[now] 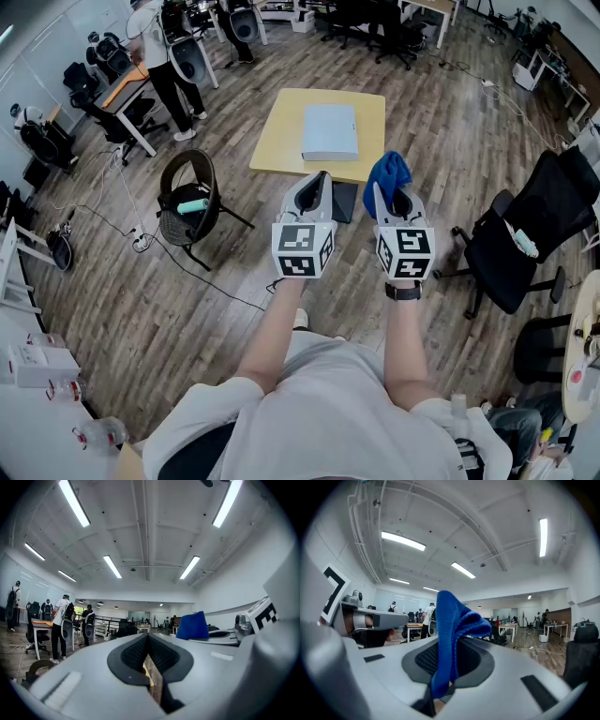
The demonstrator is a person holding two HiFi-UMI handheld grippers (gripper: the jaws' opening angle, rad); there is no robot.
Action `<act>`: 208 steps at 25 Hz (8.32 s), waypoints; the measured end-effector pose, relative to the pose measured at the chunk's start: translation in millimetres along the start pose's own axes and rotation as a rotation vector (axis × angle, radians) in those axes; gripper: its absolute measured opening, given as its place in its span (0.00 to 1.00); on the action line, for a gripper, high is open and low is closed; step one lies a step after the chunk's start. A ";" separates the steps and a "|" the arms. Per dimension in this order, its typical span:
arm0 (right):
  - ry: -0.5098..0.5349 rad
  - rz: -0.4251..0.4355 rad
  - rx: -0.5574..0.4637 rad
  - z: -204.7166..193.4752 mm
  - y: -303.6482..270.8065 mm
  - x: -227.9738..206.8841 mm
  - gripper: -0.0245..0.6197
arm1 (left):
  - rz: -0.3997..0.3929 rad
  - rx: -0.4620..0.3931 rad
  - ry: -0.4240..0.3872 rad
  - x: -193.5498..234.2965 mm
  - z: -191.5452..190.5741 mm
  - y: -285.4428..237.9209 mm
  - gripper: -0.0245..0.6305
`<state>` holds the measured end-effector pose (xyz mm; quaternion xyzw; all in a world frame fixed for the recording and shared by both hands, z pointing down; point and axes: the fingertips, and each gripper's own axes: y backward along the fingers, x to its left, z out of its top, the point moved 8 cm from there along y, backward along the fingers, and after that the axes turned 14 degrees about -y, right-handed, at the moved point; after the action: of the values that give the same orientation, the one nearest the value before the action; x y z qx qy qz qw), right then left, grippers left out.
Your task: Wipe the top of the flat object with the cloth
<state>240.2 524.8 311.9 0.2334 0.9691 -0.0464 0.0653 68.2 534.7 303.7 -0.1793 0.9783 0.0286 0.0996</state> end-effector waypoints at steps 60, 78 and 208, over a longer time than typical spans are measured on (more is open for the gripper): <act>-0.118 -0.155 0.120 4.3 -545.7 -108.7 0.13 | -0.168 0.008 0.021 346.7 -127.7 -455.4 0.05; -0.269 0.084 0.305 -41.6 -678.4 -233.2 0.14 | -0.004 0.252 0.071 340.6 -185.5 -570.2 0.05; -0.384 0.159 0.735 -246.5 -738.0 -134.9 0.14 | -0.096 0.370 0.142 368.3 -268.0 -557.9 0.05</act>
<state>-4.9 -160.1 619.0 0.3022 0.8373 -0.4264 0.1603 -119.8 -138.1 479.0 -0.2061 0.9617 -0.1692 0.0627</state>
